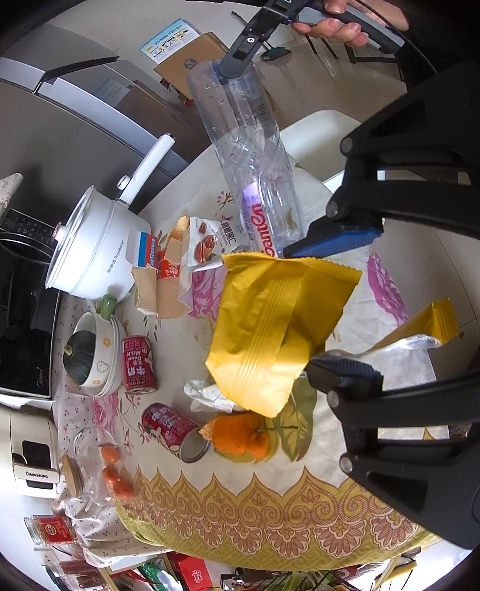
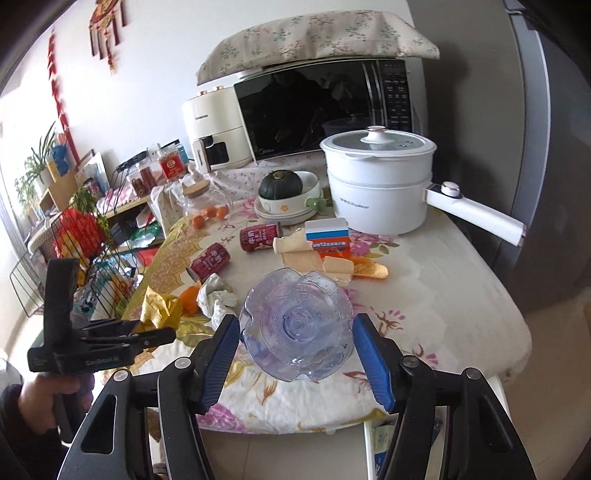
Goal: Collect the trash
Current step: 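Carry the bag and bottle to the white bin and open both grippers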
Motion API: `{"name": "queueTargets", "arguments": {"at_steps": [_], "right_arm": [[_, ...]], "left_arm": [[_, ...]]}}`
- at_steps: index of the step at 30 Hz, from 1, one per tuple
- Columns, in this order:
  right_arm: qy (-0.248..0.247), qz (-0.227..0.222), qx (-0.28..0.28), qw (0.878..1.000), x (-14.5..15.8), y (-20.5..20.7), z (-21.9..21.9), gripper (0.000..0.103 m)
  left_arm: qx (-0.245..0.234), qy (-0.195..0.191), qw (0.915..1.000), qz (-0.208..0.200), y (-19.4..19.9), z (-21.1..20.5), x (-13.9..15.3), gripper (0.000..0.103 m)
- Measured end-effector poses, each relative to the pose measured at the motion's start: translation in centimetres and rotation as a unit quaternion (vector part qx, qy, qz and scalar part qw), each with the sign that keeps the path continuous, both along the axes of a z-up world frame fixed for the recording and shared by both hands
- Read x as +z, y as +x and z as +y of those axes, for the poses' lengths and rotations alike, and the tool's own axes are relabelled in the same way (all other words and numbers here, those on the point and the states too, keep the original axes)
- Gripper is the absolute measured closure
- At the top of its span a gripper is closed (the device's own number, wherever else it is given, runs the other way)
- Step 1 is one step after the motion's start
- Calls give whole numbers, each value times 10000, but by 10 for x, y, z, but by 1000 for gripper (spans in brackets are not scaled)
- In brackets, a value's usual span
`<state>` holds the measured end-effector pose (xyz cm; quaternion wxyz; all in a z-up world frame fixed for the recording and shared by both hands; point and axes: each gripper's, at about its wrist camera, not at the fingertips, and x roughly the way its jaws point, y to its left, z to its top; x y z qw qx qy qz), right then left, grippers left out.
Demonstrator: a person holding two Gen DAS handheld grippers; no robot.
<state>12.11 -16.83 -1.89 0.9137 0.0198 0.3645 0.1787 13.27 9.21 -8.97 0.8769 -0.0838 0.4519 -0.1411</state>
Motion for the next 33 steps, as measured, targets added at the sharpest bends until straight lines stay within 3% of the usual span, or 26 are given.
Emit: {"name": "queueTargets", "arguments": {"at_steps": [17,33], "right_arm": [[-210,-176,-779,9966,21,-49,-100,39],[-794,-36,-1495,9856,6,-79,-181,39]], "left_arm": [[-785,78,9969,-51,-3,-93,3,53],[-1882,425,9812,96,-17,-217,-20,53]]}}
